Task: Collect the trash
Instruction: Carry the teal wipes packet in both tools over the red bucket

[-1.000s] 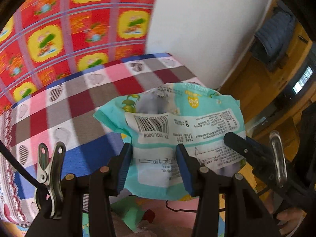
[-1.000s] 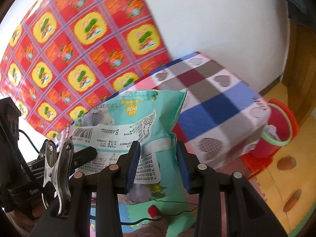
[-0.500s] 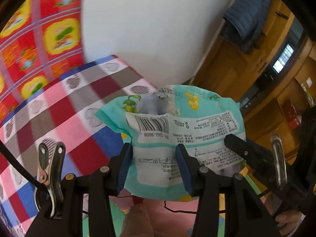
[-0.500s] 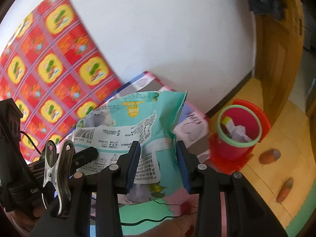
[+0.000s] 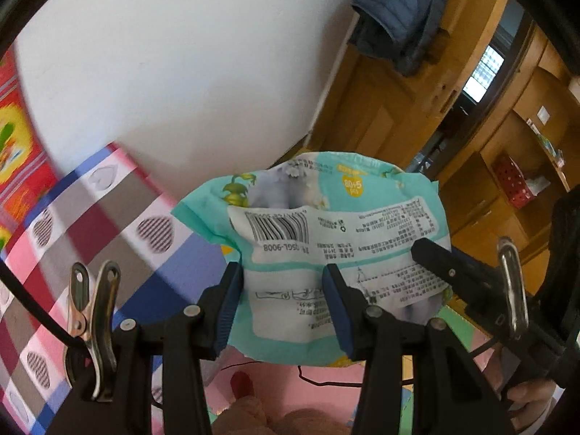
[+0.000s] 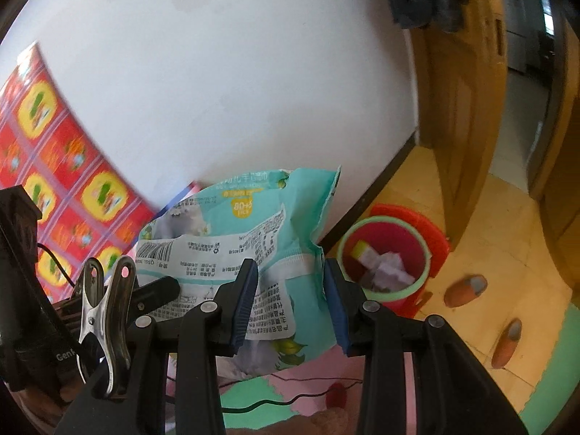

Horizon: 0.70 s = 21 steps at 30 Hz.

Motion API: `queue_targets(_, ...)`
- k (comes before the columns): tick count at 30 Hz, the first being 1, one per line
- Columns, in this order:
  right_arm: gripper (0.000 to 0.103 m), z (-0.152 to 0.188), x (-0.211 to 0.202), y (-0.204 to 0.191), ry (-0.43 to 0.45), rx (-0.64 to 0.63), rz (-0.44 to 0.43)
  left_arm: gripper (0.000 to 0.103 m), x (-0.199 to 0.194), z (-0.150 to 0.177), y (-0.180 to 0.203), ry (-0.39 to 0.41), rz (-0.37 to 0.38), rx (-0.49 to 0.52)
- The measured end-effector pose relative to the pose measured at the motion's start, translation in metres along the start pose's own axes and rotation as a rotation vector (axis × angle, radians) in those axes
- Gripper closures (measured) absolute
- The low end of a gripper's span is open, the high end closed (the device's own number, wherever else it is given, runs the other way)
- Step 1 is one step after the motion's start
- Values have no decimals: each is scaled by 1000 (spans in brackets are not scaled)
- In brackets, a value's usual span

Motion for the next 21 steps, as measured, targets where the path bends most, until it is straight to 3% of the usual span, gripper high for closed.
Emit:
queue_targets(10,64,-34,17,48,-14,37,19,55,46,-31,36,-43,-5,6)
queue_targets(21,64,-75,56,122,-130,-33,-3,55,121,-45,83,-79,-47,-93)
Point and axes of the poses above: each gripper's, at about its wrist camera, not at the fingertips, and x roughly the way its jaws point, y to its right, z to its underside, the point moved 6 cm from there along x, roughly the way its jaws point, and after that the axes turned 6 degrees about x, right-handed, at the moved point
